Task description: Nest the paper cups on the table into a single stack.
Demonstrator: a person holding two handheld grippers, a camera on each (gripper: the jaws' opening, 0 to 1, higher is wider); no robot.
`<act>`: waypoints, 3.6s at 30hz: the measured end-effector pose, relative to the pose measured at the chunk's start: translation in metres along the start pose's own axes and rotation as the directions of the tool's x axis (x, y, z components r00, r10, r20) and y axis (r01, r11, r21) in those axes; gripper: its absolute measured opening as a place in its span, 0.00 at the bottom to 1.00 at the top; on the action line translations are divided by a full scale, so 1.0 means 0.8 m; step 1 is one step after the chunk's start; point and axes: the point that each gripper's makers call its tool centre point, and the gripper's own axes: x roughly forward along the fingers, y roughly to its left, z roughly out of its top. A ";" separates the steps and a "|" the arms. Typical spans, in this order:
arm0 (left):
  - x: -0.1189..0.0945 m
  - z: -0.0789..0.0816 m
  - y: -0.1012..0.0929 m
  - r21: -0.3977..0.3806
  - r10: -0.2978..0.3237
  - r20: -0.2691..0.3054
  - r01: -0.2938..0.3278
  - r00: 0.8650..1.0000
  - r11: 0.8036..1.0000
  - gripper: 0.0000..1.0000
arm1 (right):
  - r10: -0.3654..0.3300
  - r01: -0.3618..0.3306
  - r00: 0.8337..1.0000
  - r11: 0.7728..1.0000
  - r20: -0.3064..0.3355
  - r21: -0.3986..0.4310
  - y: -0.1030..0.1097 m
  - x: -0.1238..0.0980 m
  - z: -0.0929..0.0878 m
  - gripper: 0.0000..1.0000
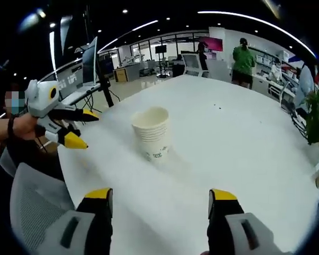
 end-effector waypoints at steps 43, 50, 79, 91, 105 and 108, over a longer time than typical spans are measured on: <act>-0.034 -0.023 -0.019 -0.102 0.032 0.063 -0.025 0.997 0.994 0.70 | -0.136 0.122 0.987 0.981 0.088 0.150 0.004 -0.053 -0.048 0.89; -0.034 -0.019 -0.009 -0.162 0.059 0.081 -0.046 0.995 0.986 0.70 | -0.151 0.137 0.985 0.979 0.081 0.150 0.005 -0.058 -0.055 0.89; -0.035 -0.030 -0.019 -0.151 0.029 0.043 -0.022 0.999 0.988 0.70 | -0.197 0.177 0.975 0.968 0.100 0.178 0.006 -0.054 -0.057 0.90; -0.035 -0.024 -0.016 -0.131 0.047 0.043 -0.041 0.998 0.990 0.70 | -0.211 0.183 0.968 0.964 0.133 0.195 0.006 -0.068 -0.061 0.90; -0.034 -0.024 -0.031 -0.113 0.040 0.043 -0.035 0.998 0.993 0.70 | -0.195 0.167 0.974 0.962 0.113 0.218 0.001 -0.061 -0.068 0.89; -0.033 -0.023 -0.031 -0.120 0.039 0.050 -0.033 0.998 0.992 0.70 | -0.191 0.164 0.975 0.963 0.113 0.213 0.004 -0.060 -0.063 0.89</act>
